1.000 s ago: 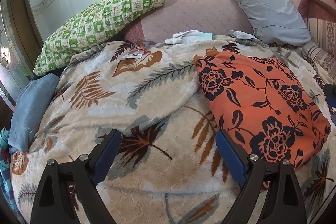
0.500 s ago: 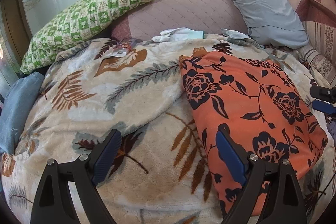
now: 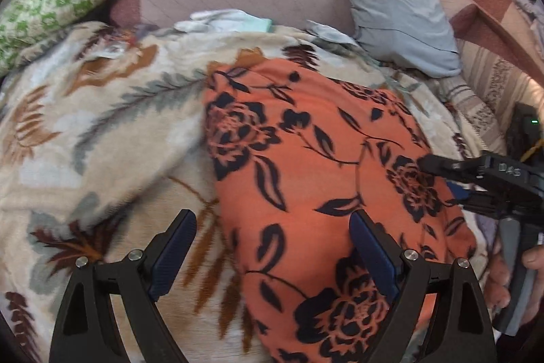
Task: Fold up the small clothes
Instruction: 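Close both tools on the folded blouse edges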
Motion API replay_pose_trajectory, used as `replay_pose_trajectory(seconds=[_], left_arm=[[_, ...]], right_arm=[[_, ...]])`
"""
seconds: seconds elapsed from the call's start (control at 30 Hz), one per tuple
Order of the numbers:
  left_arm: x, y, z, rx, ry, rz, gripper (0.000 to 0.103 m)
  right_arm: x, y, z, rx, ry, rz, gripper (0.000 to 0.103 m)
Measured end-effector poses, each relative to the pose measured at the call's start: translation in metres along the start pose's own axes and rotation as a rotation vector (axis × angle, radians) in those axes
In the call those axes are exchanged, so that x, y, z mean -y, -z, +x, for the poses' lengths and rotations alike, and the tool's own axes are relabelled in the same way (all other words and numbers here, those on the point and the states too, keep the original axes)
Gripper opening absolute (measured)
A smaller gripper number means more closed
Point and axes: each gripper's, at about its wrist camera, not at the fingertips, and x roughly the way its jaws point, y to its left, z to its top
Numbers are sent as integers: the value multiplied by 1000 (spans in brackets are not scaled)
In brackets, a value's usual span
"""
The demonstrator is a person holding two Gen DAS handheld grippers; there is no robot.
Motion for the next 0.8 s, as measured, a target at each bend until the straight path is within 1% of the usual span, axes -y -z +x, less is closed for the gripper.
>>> replay_pose_trajectory(seconds=[0.07, 0.1, 0.17, 0.2, 0.27, 0.33, 0.37, 0.4, 0.43, 0.47, 0.53, 0.63, 0.7, 0.77, 0.8], left_arm=[[2, 3, 6, -29, 46, -10, 91], [3, 5, 9, -41, 72, -9, 91], [5, 7, 10, -39, 63, -8, 91], [4, 7, 9, -33, 73, -16, 91], [0, 6, 8, -23, 83, -44, 85], [-4, 7, 5, -16, 84, -62, 70], [-5, 7, 4, -14, 82, -63, 65], [-7, 6, 2, -10, 82, -63, 55], [-8, 6, 0, -7, 86, -64, 52], [-9, 5, -2, -5, 92, -67, 51], [-10, 3, -5, -2, 90, -66, 47], [-6, 3, -7, 1, 65, -40, 46], [-5, 4, -5, -3, 54, -29, 47], [-3, 5, -4, -2, 28, -13, 52], [-1, 5, -4, 0, 9, -5, 59]], right_arm=[[2, 4, 12, -39, -28, 22, 64], [2, 6, 15, -42, -31, 21, 66], [-2, 10, 17, -23, -29, 3, 68], [-6, 12, 18, -18, -22, -10, 68], [-14, 17, 19, -4, 2, -39, 68], [-20, 19, 18, 13, 9, -52, 66], [-26, 20, 16, 20, 25, -69, 61], [-30, 22, 15, 26, 40, -82, 56], [-35, 22, 12, 31, 46, -91, 54], [-40, 24, 8, 41, 46, -108, 49], [-51, 26, 4, 55, 49, -144, 46], [-61, 30, 3, 66, 81, -197, 45], [-54, 29, 8, 54, 93, -175, 45], [-43, 26, 9, 40, 75, -128, 45], [-39, 24, 9, 27, 55, -108, 47]])
